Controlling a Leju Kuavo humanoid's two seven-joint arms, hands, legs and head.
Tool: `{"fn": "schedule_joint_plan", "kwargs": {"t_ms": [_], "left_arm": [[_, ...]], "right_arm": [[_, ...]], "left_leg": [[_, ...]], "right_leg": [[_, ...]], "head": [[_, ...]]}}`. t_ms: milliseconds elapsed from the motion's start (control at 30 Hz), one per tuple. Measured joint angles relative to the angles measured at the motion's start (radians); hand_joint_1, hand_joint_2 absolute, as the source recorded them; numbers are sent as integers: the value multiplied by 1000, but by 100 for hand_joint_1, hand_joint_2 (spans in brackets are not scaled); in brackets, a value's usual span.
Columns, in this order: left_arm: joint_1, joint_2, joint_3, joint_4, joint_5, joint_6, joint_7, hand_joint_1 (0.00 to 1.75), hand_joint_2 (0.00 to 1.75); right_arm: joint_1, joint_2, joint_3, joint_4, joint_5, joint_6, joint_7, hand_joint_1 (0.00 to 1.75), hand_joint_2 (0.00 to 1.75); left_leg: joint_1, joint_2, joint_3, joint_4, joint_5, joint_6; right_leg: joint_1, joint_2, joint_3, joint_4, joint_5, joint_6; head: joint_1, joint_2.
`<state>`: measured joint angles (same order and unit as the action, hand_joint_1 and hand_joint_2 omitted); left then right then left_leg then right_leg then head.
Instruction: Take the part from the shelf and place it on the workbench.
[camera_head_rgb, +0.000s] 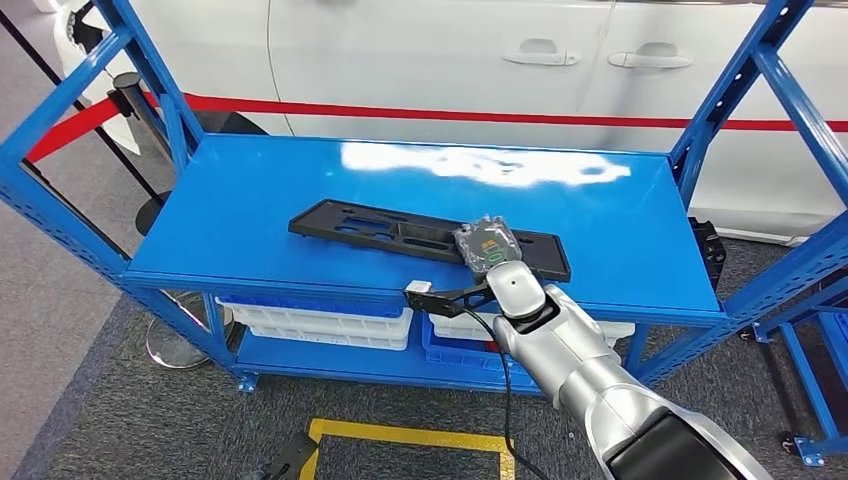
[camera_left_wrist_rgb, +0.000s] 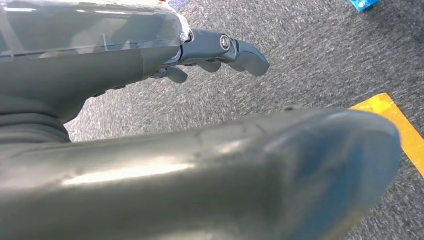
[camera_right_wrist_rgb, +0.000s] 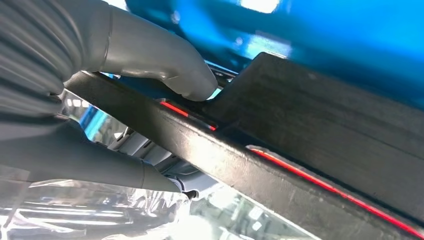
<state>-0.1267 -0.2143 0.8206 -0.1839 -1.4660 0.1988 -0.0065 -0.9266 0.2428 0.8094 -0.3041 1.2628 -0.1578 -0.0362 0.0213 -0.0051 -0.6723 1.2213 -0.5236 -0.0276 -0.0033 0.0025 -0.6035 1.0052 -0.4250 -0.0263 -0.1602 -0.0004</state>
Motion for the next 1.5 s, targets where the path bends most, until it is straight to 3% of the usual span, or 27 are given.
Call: {"fn": "schedule_joint_plan", "kwargs": {"t_ms": [67, 133, 200, 267, 300, 367, 400, 433, 467, 500, 533, 600, 700, 767, 833, 900, 933, 967, 1000, 1067, 1133, 1233, 1300, 1400, 1433, 1467, 1500], "left_arm": [[0, 0, 0, 0, 3, 0, -2, 0, 0], [1, 1, 0, 0, 9, 2, -6, 0, 0], [5, 2, 1, 0, 16, 6, -11, 0, 87], [8, 3, 3, 0, 21, 13, -18, 0, 175], [9, 4, 4, 0, 21, 16, -21, 0, 175], [12, 5, 6, 0, 22, 20, -27, 0, 175], [15, 6, 8, 0, 23, 21, -31, 0, 175], [17, 7, 9, 0, 24, 22, -36, 0, 175], [18, 8, 10, 0, 26, 22, -43, 0, 175], [18, 9, 11, 0, 28, 23, -52, 0, 175], [19, 9, 12, 0, 30, 24, -60, 0, 175], [18, 8, 16, 0, 33, 28, -75, 0, 175], [19, 7, 19, 0, 37, 32, -87, 0, 175], [20, 7, 19, 0, 40, 34, -92, 0, 175], [20, 9, 20, 0, 45, 38, -99, 0, 175], [21, 10, 23, 0, 51, 42, -105, 0, 175], [23, 11, 25, 0, 55, 44, -108, 0, 175], [24, 12, 28, 0, 58, 45, -110, 0, 175], [26, 12, 30, 0, 61, 47, -112, 0, 175], [26, 14, 34, 0, 64, 49, -116, 0, 175], [26, 14, 37, 0, 64, 50, -120, 0, 175], [28, 14, 42, 0, 65, 51, -121, 0, 175], [27, 15, 44, 0, 66, 51, -121, 0, 175], [28, 15, 46, 0, 70, 51, -125, 0, 175], [30, 15, 47, 0, 72, 51, -127, 0, 175], [32, 15, 48, 0, 73, 51, -131, 0, 175], [34, 15, 50, 0, 74, 51, -136, 0, 175]], "right_arm": [[0, 0, -43, -8, -87, -24, -76, 175, 175], [0, 0, -109, -31, -205, -42, -200, 175, 175], [1, 0, -177, -82, -326, -25, -327, 175, 175], [4, -5, -236, -175, -455, 42, -412, 175, 175], [7, -10, -262, -240, -527, 91, -436, 175, 175], [22, -26, -302, -374, -661, 182, -454, 175, 175], [34, -35, -315, -438, -721, 220, -456, 175, 175], [48, -46, -326, -501, -783, 256, -459, 175, 175], [63, -57, -336, -561, -848, 291, -462, 175, 175], [79, -70, -347, -626, -923, 328, -465, 175, 175], [93, -82, -358, -687, -999, 365, -466, 175, 175], [112, -104, -384, -800, -1136, 438, -466, 175, 175], [147, -131, -412, -927, -1269, 524, -457, 175, 175], [176, -145, -421, -991, -1326, 569, -447, 175, 175], [204, -153, -422, -1038, -1372, 604, -442, 175, 175], [241, -164, -419, -1069, -1404, 623, -442, 175, 175], [265, -169, -417, -1082, -1414, 627, -445, 175, 175], [289, -175, -413, -1094, -1419, 628, -451, 175, 175], [313, -180, -408, -1107, -1423, 628, -457, 175, 175], [349, -189, -400, -1131, -1425, 627, -468, 175, 175], [370, -196, -396, -1149, -1426, 627, -473, 175, 175], [387, -206, -392, -1169, -1426, 627, -474, 175, 175], [392, -213, -388, -1181, -1428, 627, -475, 175, 175], [430, -224, -384, -1207, -1425, 618, -484, 175, 175], [456, -229, -381, -1219, -1421, 614, -489, 175, 175], [484, -234, -377, -1232, -1416, 611, -494, 175, 175], [510, -239, -374, -1245, -1412, 609, -498, 175, 175]], "left_leg": [[0, 1, 62, -135, 55, 4], [-1, 1, 83, -188, 67, 12], [-2, 0, 77, -189, 71, 24], [1, 0, 75, -194, 78, 36], [2, 0, 75, -196, 80, 41], [2, 0, 74, -197, 81, 47], [2, -1, 74, -197, 80, 47], [2, -3, 74, -196, 80, 48], [1, -5, 75, -196, 79, 48], [0, -7, 77, -196, 78, 48], [-1, -9, 78, -196, 77, 47], [-3, -11, 78, -197, 75, 42], [-2, -10, 78, -202, 74, 28], [-3, -7, 77, -190, 58, 18], [-3, -3, 43, -108, 8, 11], [-2, -2, -18, 25, -51, 5], [-2, -2, -40, 69, -61, 2], [-2, -1, -44, 75, -52, 1], [-2, -1, -29, 40, -24, 1], [-2, 0, 39, -100, 43, 6], [-6, -1, 81, -188, 69, 16], [-7, -1, 84, -201, 73, 33], [-4, 0, 87, -209, 80, 45], [-2, 0, 88, -213, 83, 52], [-2, 0, 88, -212, 83, 52], [-2, -1, 88, -212, 83, 51], [-2, -2, 88, -211, 82, 50]], "right_leg": [[2, 3, -4, 11, -5, 6], [5, 8, -13, 19, -5, 16], [7, 10, -20, 19, -2, 26], [5, 8, -33, 44, -22, 36], [3, 7, -51, 84, -49, 41], [-1, 4, -110, 217, -116, 50], [-2, 3, -139, 278, -138, 53], [-3, 3, -155, 309, -141, 54], [-3, 3, -153, 302, -124, 52], [-2, 3, -132, 252, -90, 48], [1, 3, -98, 177, -49, 40], [8, 2, -40, 50, -1, 25], [15, 3, -23, 8, 2, 15], [9, 2, -14, -5, 5, 8], [2, 0, -5, -15, 8, 3], [3, -1, -3, -15, 6, -1], [3, -2, -2, -13, 5, -2], [3, -2, -2, -11, 3, -2], [3, -1, -2, -8, 2, -2], [4, 2, -2, 1, -4, 3], [7, 5, -7, 10, -8, 11], [7, 6, -11, 13, -8, 23], [4, 5, -23, 45, -34, 35], [-5, 3, -101, 224, -129, 51], [-8, 3, -125, 275, -145, 55], [-11, 3, -133, 292, -142, 58], [-14, 2, -121, 268, -121, 59]], "head": [[0, 0], [0, 0], [0, 0], [0, 0], [0, 0], [0, 0], [0, 0], [0, 0], [0, 0], [0, 0], [0, 0], [0, 0], [0, 0], [0, 0], [0, 0], [0, 0], [0, 0], [0, 0], [0, 0], [0, 0], [0, 0], [0, 0], [0, 0], [0, 0], [0, 0], [0, 0], [0, 0]]}}
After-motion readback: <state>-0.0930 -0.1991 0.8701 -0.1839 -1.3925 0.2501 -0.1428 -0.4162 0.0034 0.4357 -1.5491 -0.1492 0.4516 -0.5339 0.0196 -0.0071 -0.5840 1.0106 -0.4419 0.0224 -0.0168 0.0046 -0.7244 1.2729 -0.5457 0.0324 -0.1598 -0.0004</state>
